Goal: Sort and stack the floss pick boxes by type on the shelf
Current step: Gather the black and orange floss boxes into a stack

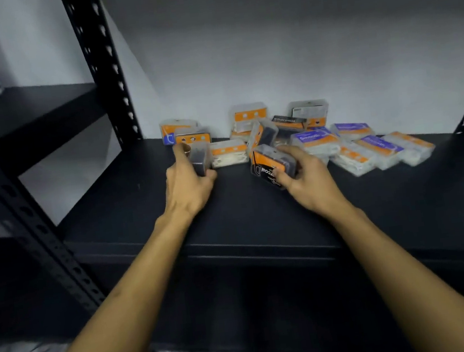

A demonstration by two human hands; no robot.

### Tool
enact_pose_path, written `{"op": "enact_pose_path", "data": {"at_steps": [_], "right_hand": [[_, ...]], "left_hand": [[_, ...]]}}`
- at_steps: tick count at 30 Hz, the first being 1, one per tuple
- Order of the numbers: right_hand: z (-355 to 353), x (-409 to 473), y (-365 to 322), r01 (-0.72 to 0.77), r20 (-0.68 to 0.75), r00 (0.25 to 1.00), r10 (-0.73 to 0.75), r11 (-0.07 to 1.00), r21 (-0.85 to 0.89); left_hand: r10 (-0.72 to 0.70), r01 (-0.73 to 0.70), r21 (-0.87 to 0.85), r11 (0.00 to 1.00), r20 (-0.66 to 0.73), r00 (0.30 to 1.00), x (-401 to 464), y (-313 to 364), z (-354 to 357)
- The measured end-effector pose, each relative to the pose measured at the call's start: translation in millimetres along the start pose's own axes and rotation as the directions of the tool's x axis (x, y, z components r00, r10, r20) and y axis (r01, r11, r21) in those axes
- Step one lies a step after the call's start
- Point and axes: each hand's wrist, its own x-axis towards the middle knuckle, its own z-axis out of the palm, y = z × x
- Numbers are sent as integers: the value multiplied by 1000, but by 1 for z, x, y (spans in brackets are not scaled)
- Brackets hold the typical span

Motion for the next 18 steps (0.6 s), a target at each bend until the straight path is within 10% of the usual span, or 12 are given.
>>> {"op": "enact_pose_path", "data": {"at_steps": [18], "right_hand": [[-8, -45, -18, -81, -95, 992, 82, 997, 10]], "left_hand": [[53, 40, -345, 938, 258, 965, -22, 0, -20]]}}
